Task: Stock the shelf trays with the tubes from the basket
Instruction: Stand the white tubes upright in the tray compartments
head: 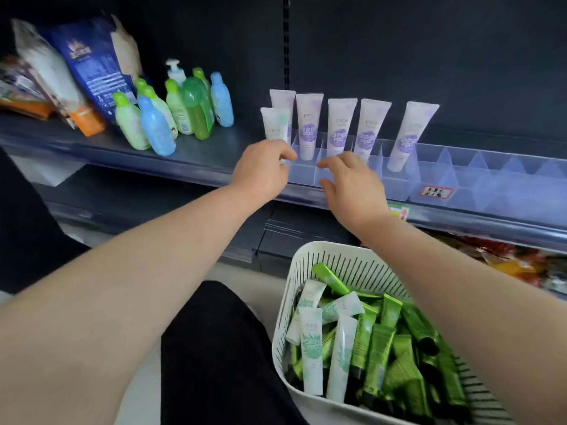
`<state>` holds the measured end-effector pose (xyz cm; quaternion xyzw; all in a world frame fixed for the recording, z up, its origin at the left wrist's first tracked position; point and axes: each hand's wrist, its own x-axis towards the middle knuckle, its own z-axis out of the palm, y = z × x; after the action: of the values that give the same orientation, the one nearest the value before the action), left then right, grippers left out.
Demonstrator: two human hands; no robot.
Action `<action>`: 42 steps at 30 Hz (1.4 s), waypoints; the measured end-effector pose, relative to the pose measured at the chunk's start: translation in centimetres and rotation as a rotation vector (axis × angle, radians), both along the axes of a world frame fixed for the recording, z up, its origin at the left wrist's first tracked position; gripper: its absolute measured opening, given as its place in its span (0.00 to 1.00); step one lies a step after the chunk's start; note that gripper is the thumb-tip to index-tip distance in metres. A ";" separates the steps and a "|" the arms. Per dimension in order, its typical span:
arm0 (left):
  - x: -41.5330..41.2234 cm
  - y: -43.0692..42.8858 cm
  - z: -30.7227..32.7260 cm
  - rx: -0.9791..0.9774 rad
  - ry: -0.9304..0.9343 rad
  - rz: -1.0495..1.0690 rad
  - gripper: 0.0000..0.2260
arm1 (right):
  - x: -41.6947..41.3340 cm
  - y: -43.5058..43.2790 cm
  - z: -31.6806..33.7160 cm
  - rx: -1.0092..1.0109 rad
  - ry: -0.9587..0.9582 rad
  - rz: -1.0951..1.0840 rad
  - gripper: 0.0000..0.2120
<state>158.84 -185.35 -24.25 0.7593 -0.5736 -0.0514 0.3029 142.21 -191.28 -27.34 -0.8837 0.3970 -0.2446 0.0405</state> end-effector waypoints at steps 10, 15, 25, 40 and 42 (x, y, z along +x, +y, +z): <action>-10.3 2.8 -9.7 0.408 0.136 -0.168 0.11 | -11.1 4.6 -10.4 0.350 0.366 -0.044 0.15; -11.8 3.6 -14.4 0.718 0.000 -0.210 0.05 | -12.6 5.2 -14.2 0.523 0.505 -0.026 0.16; -11.7 3.5 -17.4 0.903 -0.113 -0.213 0.04 | -11.6 6.1 -18.3 0.667 0.608 0.042 0.17; -13.1 5.0 -17.8 1.053 -0.332 -0.297 0.12 | -13.6 6.4 -14.1 0.792 0.386 0.125 0.07; -13.1 4.7 -17.3 1.068 -0.281 -0.297 0.12 | -14.0 6.3 -13.2 0.752 0.366 0.101 0.08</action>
<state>145.75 -180.63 -41.57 0.7178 -0.6035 -0.2746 -0.2127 128.17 -184.94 -40.51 -0.8547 0.4153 0.0805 0.3008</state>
